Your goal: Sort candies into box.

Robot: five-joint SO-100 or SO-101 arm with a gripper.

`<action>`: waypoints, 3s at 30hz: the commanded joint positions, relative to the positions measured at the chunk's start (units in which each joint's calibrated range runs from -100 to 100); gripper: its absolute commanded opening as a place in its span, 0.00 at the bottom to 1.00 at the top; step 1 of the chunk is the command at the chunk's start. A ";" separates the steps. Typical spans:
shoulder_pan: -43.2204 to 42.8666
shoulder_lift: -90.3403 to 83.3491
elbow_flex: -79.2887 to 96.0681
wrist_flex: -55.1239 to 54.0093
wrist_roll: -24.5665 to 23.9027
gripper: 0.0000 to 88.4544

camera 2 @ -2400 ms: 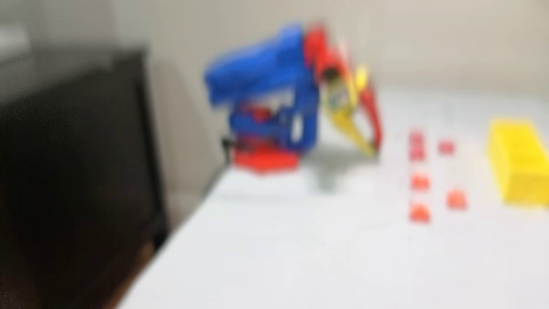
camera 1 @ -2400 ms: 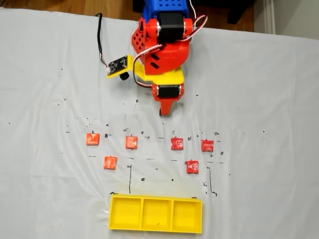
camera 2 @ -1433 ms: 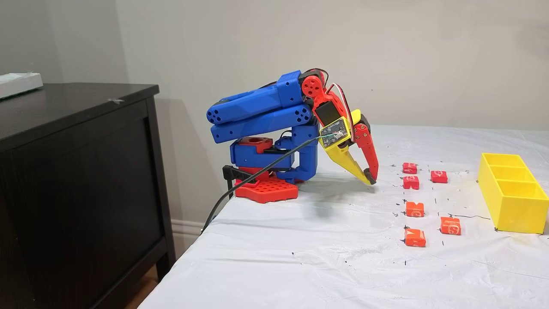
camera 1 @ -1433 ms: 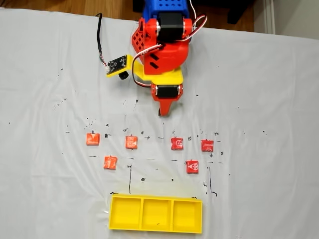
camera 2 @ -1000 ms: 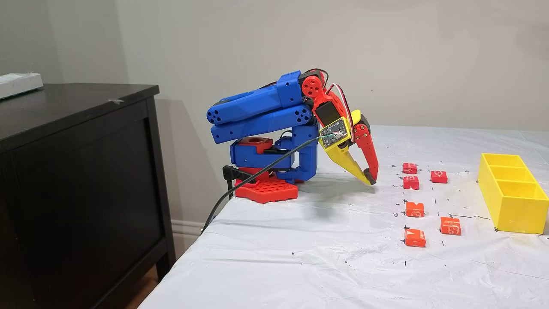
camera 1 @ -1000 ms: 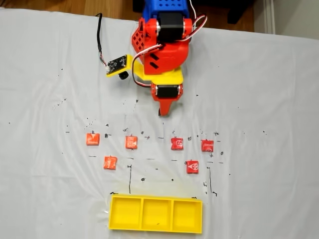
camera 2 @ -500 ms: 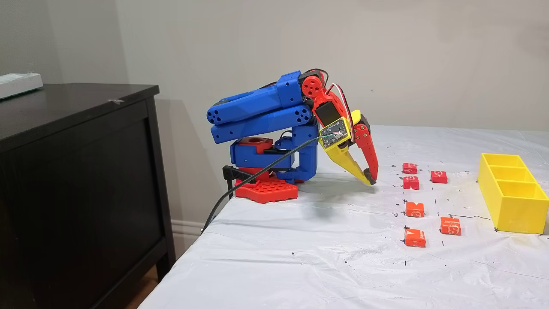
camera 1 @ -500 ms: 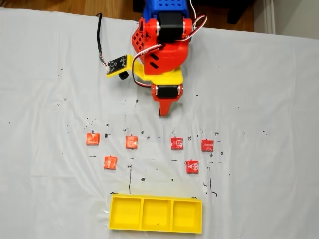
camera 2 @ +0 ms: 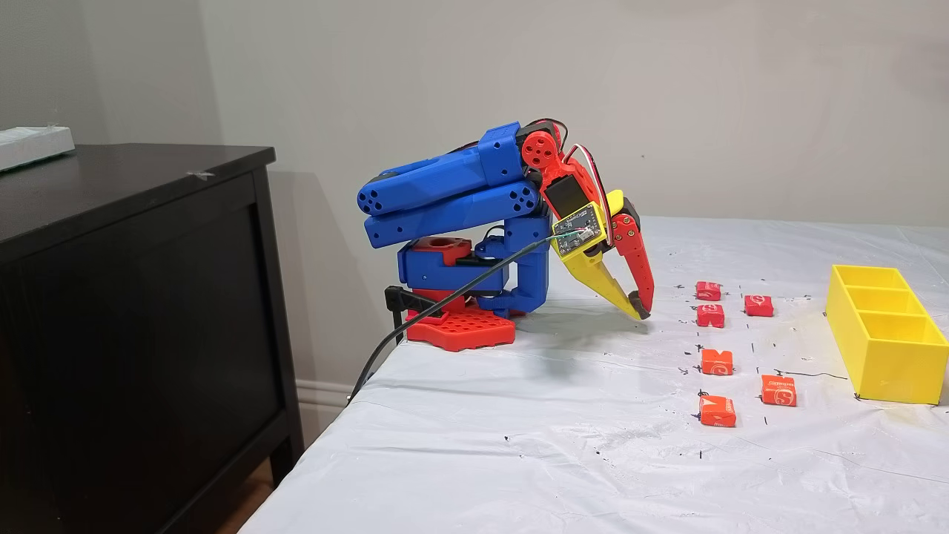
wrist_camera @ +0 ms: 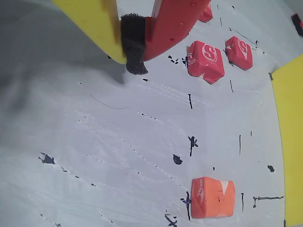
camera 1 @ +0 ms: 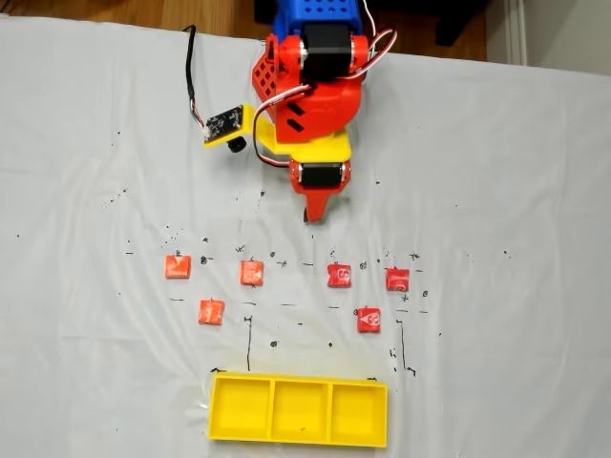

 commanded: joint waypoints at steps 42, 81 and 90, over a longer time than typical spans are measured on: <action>-16.77 50.22 -53.02 9.26 -7.67 0.00; -21.12 84.65 -71.41 -10.63 -12.50 0.00; -19.67 88.04 -71.59 -13.83 -11.58 0.00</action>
